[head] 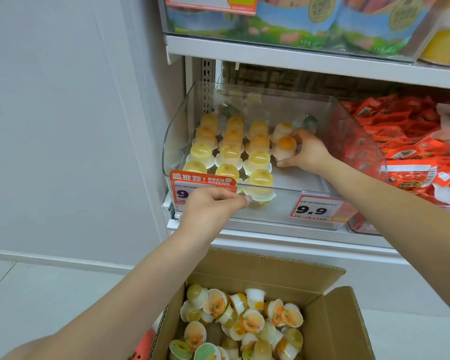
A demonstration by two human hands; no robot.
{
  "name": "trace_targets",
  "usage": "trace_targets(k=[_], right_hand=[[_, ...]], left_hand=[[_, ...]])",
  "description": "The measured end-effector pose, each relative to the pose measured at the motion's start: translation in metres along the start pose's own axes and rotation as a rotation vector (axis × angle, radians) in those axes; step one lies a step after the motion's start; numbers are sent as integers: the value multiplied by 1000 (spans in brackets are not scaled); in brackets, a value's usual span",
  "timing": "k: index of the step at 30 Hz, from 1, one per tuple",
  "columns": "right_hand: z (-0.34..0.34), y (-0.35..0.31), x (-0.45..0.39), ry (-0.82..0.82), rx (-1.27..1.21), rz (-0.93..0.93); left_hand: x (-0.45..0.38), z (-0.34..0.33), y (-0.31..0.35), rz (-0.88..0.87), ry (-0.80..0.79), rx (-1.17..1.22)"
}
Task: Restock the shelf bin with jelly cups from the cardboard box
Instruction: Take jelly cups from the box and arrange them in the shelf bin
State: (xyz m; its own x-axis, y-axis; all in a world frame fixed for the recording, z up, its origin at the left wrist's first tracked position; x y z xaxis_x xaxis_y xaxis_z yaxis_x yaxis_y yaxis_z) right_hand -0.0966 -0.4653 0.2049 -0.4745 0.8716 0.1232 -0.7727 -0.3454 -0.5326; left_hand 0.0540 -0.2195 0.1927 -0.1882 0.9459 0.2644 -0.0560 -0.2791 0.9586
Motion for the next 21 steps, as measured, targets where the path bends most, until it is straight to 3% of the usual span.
trace_targets(k=[4,6,9,12,14,16,21], right_hand=[[7,-7,12,-2,3,7],[25,-14,34,126,5,48],[45,-34,103,388,-46,282],[28,-42,180,475,85,479],[-6,-32,209,383,179,532],[-50,-15,221,171,267,548],[-174,70,223,-505,493,243]], left_hand=[[0,0,-1,-22,-29,-65],[1,-1,-4,-17,-43,-104],[2,-8,-15,12,-90,-196],[5,-25,-39,61,-174,-422],[5,-42,-61,94,-265,-615],[3,-57,-88,136,-345,-765],[-13,-77,-177,257,-448,-1027]])
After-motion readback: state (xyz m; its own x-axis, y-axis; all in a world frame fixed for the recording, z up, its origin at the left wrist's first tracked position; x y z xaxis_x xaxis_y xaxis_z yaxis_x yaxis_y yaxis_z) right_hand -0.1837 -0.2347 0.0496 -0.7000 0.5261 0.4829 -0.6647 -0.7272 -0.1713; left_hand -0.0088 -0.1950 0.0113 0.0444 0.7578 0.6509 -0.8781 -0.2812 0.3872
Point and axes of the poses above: each hand's wrist, its own x-axis away from the middle knuckle, its own z-axis out of the back of the hand, y = z × x, the point moved 7 cm from there along -x, towards the middle knuckle, and after that the axes turned 15 degrees about -y, right-handed, at the moved point
